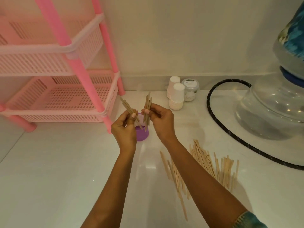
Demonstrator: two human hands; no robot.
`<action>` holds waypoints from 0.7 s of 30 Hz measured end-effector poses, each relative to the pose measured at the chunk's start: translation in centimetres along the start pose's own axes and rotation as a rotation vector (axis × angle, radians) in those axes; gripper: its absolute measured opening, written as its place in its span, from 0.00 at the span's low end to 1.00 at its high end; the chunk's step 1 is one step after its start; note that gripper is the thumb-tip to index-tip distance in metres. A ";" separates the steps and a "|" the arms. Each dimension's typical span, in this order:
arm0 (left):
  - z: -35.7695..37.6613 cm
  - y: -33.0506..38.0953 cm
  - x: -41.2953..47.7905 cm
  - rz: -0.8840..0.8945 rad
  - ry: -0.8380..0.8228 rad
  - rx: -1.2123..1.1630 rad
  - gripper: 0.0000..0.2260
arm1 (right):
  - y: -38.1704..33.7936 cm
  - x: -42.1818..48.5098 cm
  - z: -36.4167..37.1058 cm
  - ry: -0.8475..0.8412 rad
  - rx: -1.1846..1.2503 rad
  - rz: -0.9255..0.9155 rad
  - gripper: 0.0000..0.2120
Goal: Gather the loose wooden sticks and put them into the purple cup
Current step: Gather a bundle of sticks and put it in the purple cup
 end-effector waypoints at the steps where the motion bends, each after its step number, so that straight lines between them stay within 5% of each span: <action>1: 0.2 0.2 0.5 0.010 0.006 -0.012 0.08 | 0.0 0.4 0.6 -0.009 0.005 -0.011 0.10; 21: 1.7 -3.2 4.5 -0.025 -0.050 0.129 0.09 | 5.0 4.2 2.4 -0.017 -0.218 0.043 0.10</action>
Point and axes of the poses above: each hand's wrist, its own x-axis towards the middle knuckle, its own z-axis out of the palm, y = z × x, the point moved 4 cm from there along x, towards the middle knuckle, and after that the axes turned 15 degrees about x, right-handed, at the moved point
